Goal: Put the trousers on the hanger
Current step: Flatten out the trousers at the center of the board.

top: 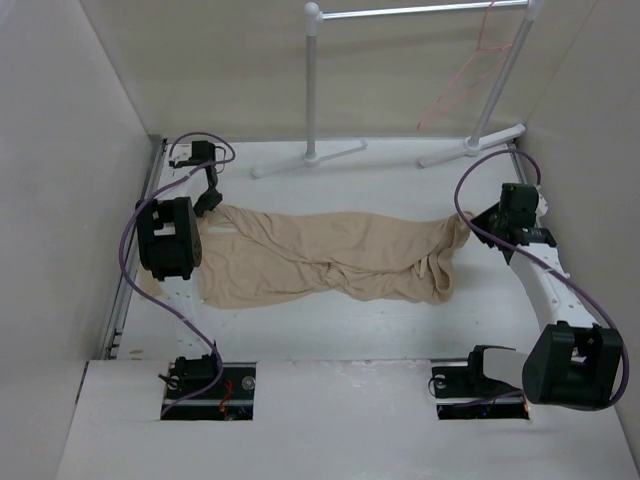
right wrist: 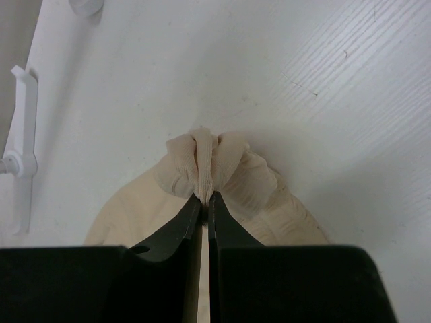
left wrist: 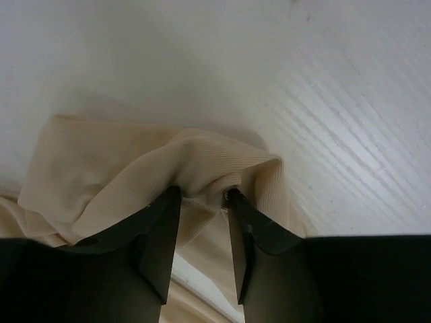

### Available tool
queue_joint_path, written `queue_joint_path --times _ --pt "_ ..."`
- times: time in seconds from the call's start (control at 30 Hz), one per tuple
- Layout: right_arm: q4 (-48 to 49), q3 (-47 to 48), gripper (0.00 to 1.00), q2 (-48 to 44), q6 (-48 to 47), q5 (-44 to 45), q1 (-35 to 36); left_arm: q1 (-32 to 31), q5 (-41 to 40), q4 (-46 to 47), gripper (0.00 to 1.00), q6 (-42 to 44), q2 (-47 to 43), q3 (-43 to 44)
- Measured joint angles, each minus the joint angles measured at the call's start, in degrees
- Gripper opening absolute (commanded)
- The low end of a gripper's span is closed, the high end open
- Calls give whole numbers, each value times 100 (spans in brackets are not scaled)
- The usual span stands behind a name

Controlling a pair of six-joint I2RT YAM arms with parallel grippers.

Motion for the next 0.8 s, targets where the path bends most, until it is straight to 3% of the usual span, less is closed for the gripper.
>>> queue_joint_path --times 0.13,0.23,0.43,0.6,0.63,0.67,0.73,0.77,0.8 --pt "46 -85 6 -63 -22 -33 -15 9 -26 -42 10 -39 -35 -2" --pt "74 -109 6 -63 -44 -66 -59 28 -138 -114 2 -81 -35 -2" --pt "114 -4 3 221 -57 -87 -369 48 -566 -247 0 -107 -411 166" --pt "114 782 6 1045 -37 -151 -544 52 -966 -39 1 -103 -625 1436" --pt "120 1021 11 1217 -35 -177 -546 59 -1016 52 3 -105 -625 1714" --pt "138 1252 25 1384 -24 -201 -544 66 -1049 116 9 -107 -625 1954" --pt "234 1615 57 1628 52 -238 -544 79 -1095 260 36 -63 -625 2256" --pt "308 1711 67 1681 59 -236 -546 87 -1093 343 49 -13 -625 2334" --pt "354 1744 72 1687 72 -229 -549 92 -1040 415 54 31 -625 2371"
